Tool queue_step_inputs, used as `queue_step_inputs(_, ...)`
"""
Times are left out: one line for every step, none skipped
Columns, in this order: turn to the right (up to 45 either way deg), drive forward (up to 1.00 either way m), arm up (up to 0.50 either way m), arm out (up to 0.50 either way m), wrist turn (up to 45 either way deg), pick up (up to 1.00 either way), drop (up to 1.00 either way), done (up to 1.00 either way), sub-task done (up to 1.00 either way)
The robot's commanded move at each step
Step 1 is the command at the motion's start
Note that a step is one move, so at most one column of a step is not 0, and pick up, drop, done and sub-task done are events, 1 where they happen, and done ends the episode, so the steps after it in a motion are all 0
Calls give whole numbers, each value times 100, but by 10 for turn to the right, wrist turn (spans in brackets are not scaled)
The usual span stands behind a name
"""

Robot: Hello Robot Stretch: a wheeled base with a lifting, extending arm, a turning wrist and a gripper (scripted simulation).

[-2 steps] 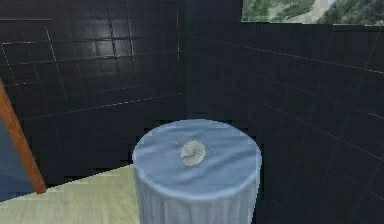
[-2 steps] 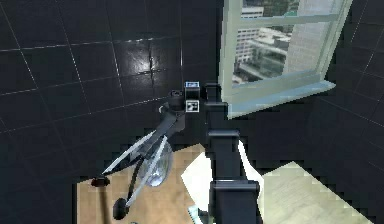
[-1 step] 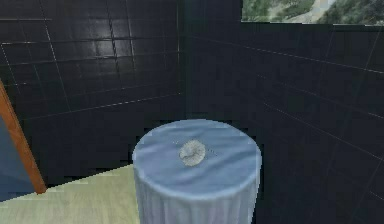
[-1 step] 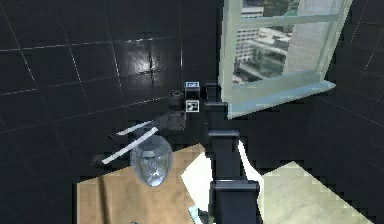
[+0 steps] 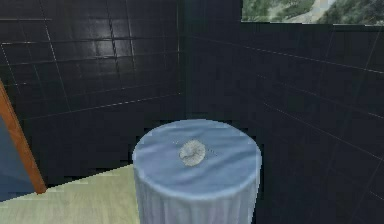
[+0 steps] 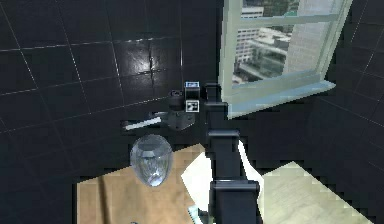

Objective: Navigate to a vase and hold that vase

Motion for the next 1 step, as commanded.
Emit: queue_step_inputs(0,0,-30,0,0,0,0,0,0)
